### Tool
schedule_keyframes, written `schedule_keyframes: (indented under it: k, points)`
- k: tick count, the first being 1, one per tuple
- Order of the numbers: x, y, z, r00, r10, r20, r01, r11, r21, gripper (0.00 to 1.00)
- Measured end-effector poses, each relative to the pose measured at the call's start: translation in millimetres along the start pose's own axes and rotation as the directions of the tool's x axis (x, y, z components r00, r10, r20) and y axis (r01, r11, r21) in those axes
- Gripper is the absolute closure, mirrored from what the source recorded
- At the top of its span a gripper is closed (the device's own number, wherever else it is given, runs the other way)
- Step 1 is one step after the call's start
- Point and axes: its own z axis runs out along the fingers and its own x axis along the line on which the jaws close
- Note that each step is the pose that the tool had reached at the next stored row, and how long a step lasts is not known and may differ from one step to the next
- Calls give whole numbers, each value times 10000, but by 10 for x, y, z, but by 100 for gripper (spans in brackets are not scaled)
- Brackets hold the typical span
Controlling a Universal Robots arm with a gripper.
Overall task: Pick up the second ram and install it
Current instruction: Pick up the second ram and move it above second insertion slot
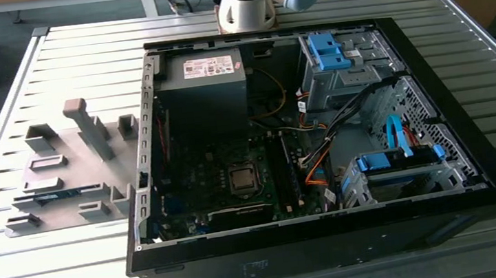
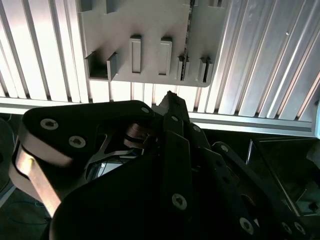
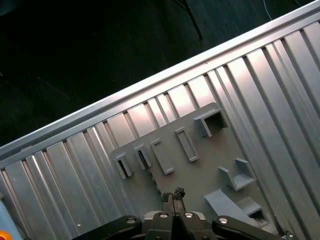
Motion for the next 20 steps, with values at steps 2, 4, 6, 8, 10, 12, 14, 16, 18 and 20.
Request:
schedule_keyframes:
  k: [2,4,6,8,10,12,14,16,18,20]
  points:
    - [0,0,3,10000,0,0,0,10000,-1,89]
    - [0,0,7,10000,0,0,0,10000,0,89]
    - [0,0,11,10000,0,0,0,10000,0,89]
    - [0,-1,14,10000,0,0,0,10000,0,89]
    - [0,-1,18,10000,-1,0,1,10000,0,89]
    - [1,-1,32,10000,0,0,0,10000,0,89]
    - [1,-2,46,10000,0,0,0,10000,0,89]
    - [1,-2,50,10000,0,0,0,10000,0,89]
    - [1,-2,54,10000,0,0,0,10000,0,89]
    - [1,-3,70,10000,0,0,0,10000,0,89]
